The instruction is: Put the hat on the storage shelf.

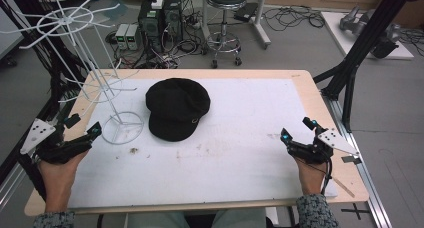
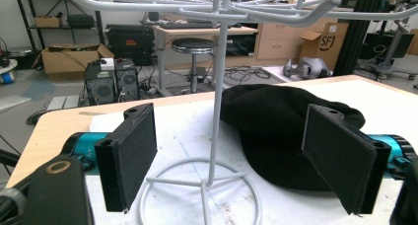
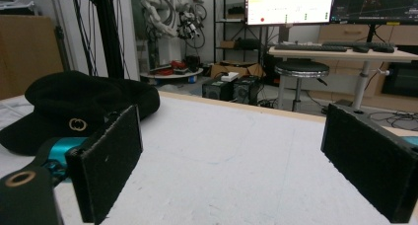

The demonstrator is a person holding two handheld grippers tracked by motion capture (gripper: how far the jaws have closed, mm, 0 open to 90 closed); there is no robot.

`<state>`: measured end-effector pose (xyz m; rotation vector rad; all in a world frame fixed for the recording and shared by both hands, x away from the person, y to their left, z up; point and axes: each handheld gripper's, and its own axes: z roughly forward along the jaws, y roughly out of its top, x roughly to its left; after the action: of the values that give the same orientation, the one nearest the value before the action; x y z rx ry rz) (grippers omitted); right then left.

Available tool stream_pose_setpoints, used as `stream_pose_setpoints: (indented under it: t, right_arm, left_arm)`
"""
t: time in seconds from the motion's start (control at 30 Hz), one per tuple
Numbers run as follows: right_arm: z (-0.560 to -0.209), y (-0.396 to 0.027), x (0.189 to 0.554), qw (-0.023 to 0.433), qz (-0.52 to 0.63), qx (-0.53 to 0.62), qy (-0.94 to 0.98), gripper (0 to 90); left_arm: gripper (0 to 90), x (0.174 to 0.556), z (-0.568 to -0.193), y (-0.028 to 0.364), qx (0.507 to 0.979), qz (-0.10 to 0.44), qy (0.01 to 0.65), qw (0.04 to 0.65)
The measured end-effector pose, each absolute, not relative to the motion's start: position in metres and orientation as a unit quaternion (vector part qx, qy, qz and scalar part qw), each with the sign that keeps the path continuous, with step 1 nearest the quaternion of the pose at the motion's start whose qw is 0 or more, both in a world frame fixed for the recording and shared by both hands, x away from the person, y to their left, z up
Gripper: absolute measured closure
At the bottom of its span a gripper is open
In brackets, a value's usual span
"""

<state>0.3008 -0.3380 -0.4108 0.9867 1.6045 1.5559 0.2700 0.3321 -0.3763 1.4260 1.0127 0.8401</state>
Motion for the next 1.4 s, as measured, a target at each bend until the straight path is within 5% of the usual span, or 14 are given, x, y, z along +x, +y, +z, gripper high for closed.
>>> stream_pose_setpoints:
  t: [0.83,1.23,1.4]
  right_arm:
    - [-0.394,-0.331,0.309,0.334,0.622,0.375,0.601,7.8]
    - [-0.368,-0.260,0.362,0.309,0.622,0.328,0.640,7.9]
    - [-0.364,-0.226,0.386,0.293,0.620,0.304,0.661,15.7]
  left_arm:
    - [21.1,0.269,-0.375,0.331,0.608,0.355,0.432,0.563]
    - [21.2,0.270,-0.376,0.331,0.607,0.353,0.434,0.564]
    - [21.2,0.270,-0.376,0.331,0.606,0.353,0.433,0.566]
